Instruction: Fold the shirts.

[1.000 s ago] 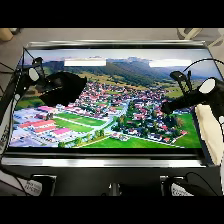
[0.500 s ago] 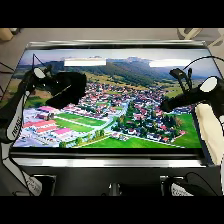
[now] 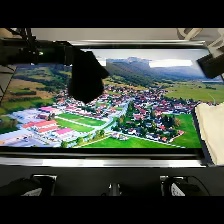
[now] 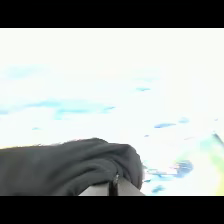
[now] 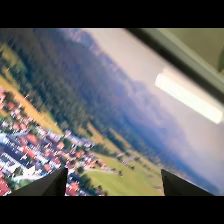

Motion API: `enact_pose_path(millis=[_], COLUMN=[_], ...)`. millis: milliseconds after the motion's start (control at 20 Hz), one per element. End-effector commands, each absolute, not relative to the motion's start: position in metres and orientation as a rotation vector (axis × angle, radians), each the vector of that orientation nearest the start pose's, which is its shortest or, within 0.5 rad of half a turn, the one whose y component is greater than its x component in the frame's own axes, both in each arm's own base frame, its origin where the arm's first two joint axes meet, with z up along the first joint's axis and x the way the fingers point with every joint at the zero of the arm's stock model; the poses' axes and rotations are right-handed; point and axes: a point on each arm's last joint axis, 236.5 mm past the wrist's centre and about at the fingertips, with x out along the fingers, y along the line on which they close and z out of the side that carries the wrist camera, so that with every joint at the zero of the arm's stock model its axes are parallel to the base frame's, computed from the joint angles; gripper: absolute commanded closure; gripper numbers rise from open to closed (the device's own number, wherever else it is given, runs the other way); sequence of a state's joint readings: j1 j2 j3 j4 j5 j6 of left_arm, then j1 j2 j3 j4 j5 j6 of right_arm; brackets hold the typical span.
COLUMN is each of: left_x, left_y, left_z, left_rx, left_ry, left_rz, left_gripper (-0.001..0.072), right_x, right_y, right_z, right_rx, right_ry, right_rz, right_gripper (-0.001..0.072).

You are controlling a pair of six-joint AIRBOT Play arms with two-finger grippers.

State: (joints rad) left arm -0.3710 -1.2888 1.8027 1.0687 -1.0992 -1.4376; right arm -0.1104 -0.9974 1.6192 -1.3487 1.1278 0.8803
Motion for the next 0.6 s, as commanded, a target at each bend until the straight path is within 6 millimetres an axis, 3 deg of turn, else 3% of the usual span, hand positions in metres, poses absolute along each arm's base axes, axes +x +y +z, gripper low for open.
enact_pose_path(millis=[0,100,300,400,450,550], left_x=[0.324,0.312,0.285,0.261,0.252,0.245], left_y=[-0.320,-0.359,-0.427,-0.440,-0.438,-0.423], left_z=[0.333,0.284,0.130,0.068,0.050,0.036], left_rx=[-0.050,-0.019,0.000,0.056,0.087,0.148], left_ry=[0.511,0.611,0.925,1.095,1.159,1.227], left_rz=[-0.950,-1.008,-1.031,-1.033,-1.035,-1.024], left_gripper=[0.0677,0.0677,0.0677,0.0676,0.0676,0.0677], right_x=[0.325,0.294,0.260,0.256,0.259,0.274], right_y=[0.007,0.012,0.012,0.006,0.005,0.004], right_z=[0.404,0.399,0.350,0.316,0.300,0.261], right_rx=[-0.512,-0.501,-0.510,-0.484,-0.463,-0.414], right_ry=[0.256,0.299,0.529,0.687,0.751,0.878], right_rz=[0.148,0.166,0.232,0.250,0.260,0.293], right_gripper=[0.0111,0.0111,0.0111,0.0111,0.0111,0.0107])
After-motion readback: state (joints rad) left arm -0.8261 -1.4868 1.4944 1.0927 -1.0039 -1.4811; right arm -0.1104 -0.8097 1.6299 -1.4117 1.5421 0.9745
